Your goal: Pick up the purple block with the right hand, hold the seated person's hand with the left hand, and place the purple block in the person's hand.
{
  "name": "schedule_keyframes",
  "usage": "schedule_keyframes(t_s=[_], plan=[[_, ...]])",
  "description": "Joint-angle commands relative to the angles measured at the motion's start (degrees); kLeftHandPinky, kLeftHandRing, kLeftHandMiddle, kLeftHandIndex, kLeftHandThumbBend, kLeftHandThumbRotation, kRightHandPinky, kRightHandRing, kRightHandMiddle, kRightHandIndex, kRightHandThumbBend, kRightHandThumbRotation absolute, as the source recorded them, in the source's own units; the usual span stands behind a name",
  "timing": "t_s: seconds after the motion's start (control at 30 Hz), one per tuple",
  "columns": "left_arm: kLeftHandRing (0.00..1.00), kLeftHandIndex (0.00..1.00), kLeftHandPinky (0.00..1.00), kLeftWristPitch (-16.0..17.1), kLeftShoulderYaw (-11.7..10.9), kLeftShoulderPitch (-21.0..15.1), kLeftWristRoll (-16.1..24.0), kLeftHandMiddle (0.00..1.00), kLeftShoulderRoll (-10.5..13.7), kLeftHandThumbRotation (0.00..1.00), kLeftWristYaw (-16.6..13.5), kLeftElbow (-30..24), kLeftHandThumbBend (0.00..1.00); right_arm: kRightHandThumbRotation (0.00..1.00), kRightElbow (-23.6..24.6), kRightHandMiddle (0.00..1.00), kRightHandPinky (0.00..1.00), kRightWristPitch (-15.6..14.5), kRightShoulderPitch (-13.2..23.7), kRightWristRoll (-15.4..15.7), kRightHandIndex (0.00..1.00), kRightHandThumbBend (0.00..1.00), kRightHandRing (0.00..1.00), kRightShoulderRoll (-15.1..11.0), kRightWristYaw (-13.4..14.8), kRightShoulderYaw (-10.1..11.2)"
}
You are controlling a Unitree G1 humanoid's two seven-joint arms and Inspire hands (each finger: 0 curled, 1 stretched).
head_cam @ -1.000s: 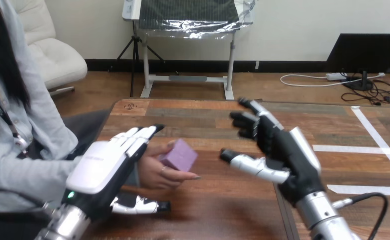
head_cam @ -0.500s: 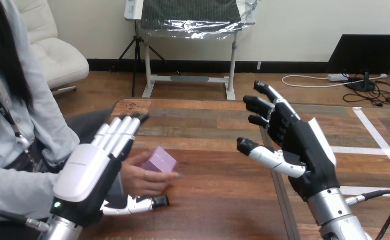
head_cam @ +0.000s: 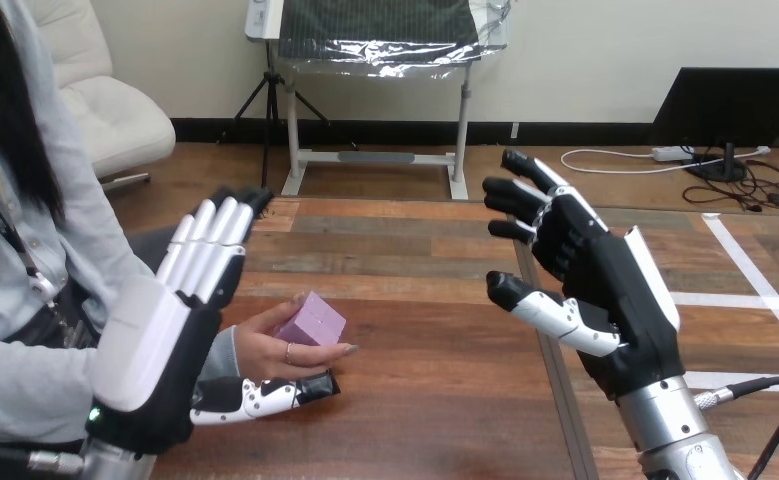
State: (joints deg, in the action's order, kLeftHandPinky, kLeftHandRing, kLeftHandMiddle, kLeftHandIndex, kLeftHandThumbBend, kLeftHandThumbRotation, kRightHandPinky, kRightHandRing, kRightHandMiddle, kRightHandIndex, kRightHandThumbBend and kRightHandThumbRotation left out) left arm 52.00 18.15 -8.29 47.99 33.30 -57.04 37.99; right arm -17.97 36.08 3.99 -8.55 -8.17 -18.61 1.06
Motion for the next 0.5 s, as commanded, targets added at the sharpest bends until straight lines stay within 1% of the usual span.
schedule_keyframes(t_s=[0.0, 0.07, 0.13, 0.27, 0.3, 0.37, 0.47], plan=[[1.00, 1.00, 0.97, 3.6, -1.0, -2.4, 2.4, 1.00, -0.3, 0.62, -6.0, -2.3, 1.00, 0.49, 0.1, 0.85, 0.80, 4.2, 3.8, -1.6, 0.88, 1.00, 0.85, 1.2, -0.5, 0.7], [1.00, 1.00, 0.96, 4.1, -0.9, -2.4, 3.5, 1.00, -0.3, 0.63, -7.8, -2.4, 1.00, 0.50, -0.1, 0.85, 0.79, 5.0, 3.7, -1.5, 0.88, 1.00, 0.84, 1.2, -0.5, 0.7], [1.00, 1.00, 0.96, 5.3, -0.8, -2.2, 4.2, 1.00, -0.6, 0.63, -9.5, -2.6, 1.00, 0.51, 0.0, 0.85, 0.79, 5.6, 3.5, -2.2, 0.88, 1.00, 0.84, 1.3, -1.2, 0.6], [1.00, 1.00, 0.94, 7.2, -0.7, -1.8, 4.8, 1.00, -1.0, 0.64, -10.9, -2.9, 1.00, 0.52, -0.3, 0.85, 0.80, 7.3, 3.2, -2.7, 0.87, 1.00, 0.84, 1.7, -1.8, 0.6], [1.00, 1.00, 0.94, 8.4, -0.6, -1.8, 4.9, 1.00, -1.2, 0.65, -11.6, -3.0, 1.00, 0.52, -0.3, 0.85, 0.80, 7.8, 3.1, -2.9, 0.87, 1.00, 0.84, 1.8, -2.1, 0.5], [1.00, 1.00, 0.94, 9.9, -0.6, -1.8, 5.3, 1.00, -1.4, 0.64, -12.6, -3.0, 1.00, 0.52, -0.4, 0.85, 0.80, 8.2, 3.0, -3.2, 0.87, 1.00, 0.84, 1.8, -2.5, 0.5], [1.00, 1.00, 0.93, 10.2, -0.7, -1.5, 6.3, 1.00, -1.8, 0.65, -13.9, -3.8, 1.00, 0.53, -0.1, 0.85, 0.79, 8.3, 2.5, -3.7, 0.87, 1.00, 0.83, 2.1, -2.9, 0.4]])
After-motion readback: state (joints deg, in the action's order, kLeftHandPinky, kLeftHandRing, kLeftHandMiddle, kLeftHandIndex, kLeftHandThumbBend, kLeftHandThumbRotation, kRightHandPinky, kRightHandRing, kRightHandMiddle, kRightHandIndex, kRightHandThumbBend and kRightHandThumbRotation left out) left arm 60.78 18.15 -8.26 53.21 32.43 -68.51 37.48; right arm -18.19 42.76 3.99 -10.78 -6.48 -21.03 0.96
